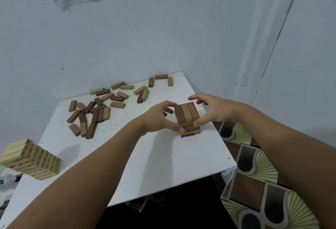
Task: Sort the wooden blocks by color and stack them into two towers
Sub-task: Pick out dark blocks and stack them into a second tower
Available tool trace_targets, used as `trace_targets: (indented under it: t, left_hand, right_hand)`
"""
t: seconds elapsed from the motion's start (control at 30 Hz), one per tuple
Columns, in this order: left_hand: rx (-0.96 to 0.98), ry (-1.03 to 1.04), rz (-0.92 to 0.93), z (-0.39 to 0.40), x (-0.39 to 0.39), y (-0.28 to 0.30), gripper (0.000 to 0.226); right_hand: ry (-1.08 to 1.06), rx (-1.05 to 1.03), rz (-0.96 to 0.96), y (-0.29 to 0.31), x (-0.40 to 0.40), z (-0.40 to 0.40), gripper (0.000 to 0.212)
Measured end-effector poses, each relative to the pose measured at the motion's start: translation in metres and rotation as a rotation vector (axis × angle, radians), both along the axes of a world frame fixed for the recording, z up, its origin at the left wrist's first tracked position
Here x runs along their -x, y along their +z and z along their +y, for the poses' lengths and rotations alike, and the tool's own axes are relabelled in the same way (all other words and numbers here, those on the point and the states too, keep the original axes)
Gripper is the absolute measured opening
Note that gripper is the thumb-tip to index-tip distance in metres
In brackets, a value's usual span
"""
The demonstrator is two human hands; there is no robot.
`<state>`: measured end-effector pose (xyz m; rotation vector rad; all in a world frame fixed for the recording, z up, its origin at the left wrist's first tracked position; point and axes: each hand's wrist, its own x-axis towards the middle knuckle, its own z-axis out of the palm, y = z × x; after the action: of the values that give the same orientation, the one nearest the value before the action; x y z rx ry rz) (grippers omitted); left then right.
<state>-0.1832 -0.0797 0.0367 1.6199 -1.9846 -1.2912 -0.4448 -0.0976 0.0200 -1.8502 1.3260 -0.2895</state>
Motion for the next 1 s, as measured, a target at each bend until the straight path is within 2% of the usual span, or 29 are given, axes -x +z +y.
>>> trace_targets:
  t: [0.2, 0.47, 0.67, 0.73, 0.87, 0.93, 1.0]
  left_hand:
    - [-0.007, 0.018, -0.018, 0.005, -0.001, -0.014, 0.093]
    - [0.016, 0.049, 0.026, 0.002, -0.001, -0.019, 0.08]
    - [0.034, 0.059, 0.05, 0.001, -0.002, -0.021, 0.072]
    - [0.033, 0.052, 0.048, 0.0, -0.002, -0.023, 0.071]
    - [0.028, 0.049, 0.055, -0.001, -0.001, -0.025, 0.074]
    - [0.013, 0.051, 0.062, 0.002, -0.001, -0.024, 0.081]
    - [-0.025, 0.052, 0.062, 0.005, -0.001, -0.022, 0.097]
  right_hand:
    - [-0.034, -0.077, -0.012, -0.012, 0.009, 0.008, 0.111]
    - [-0.035, -0.069, -0.06, -0.023, 0.01, 0.008, 0.093]
    - [-0.051, -0.069, -0.084, -0.023, 0.007, 0.003, 0.068]
    - [-0.054, -0.073, -0.084, -0.023, 0.007, 0.004, 0.065]
    - [-0.066, -0.064, -0.08, -0.022, 0.007, 0.008, 0.075]
    - [-0.073, -0.065, -0.078, -0.022, 0.007, 0.011, 0.091]
    - [-0.083, -0.082, -0.102, -0.022, 0.008, 0.014, 0.108]
